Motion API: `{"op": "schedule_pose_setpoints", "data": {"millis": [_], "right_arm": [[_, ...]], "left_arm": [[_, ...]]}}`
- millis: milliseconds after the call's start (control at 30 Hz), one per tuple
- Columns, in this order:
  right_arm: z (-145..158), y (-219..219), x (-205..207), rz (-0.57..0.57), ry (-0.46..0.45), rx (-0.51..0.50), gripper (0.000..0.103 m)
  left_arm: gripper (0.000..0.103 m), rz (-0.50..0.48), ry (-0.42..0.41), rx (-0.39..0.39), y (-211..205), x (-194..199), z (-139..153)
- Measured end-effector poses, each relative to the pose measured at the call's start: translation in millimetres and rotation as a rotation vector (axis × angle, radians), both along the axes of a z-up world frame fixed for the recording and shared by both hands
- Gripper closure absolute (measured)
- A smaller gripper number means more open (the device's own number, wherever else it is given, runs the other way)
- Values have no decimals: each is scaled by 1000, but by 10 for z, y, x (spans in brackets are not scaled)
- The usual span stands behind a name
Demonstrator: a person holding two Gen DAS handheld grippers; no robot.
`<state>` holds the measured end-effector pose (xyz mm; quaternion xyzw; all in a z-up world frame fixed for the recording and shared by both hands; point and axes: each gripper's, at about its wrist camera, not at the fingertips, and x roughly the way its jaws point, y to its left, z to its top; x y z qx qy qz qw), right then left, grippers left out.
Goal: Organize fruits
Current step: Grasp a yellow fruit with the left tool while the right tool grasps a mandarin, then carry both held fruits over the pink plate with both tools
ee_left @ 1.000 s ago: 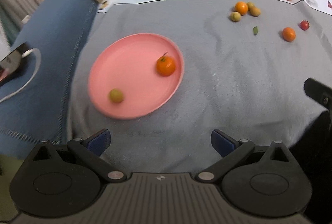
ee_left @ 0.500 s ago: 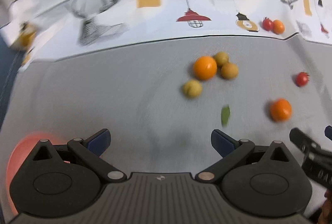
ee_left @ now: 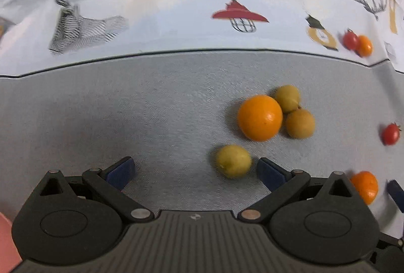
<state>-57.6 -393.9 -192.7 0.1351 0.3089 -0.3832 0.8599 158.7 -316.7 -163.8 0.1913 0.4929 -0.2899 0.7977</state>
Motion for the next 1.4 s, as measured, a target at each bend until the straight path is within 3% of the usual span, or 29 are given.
{"op": "schedule_pose_setpoints", "data": {"millis": [33,67,100,133,233,333,500,600,667,1033,1400], "right_arm": [[5,0,6,1,-1,0,1],[16,9,1,11,-9,-2,13],[32,33,0,38,-27,-12,47],[53,83,-7,70,-40,-26,65],[64,192,23,115,-24,-60,64],[118,180,-16,126,-55,-10,64],[336,260,-222,100,-88,192,64],[515,435,-395,122,-113,350,64],[662,603,-490,149,-111,401,64],[1430,1697,-921,316,-125,462,64],[1895,2577,-1224,484,-127,383,64]], "left_arm": [[22,-13,-27,-12,12,-40,38],[36,-33,-39,-28,18,-72,82],[69,-47,-48,-36,10,-102,124],[73,-50,-59,-26,-6,-130,156],[73,-62,-92,-25,6,-212,223],[73,-62,-64,-25,126,-299,326],[73,-59,-68,-13,563,-607,610],[73,-47,-53,-12,944,-839,794],[73,-35,-47,-17,1219,-1002,923],[73,61,-75,-29,2589,-1805,1440],[73,161,-123,-92,3499,-2269,1802]]}}
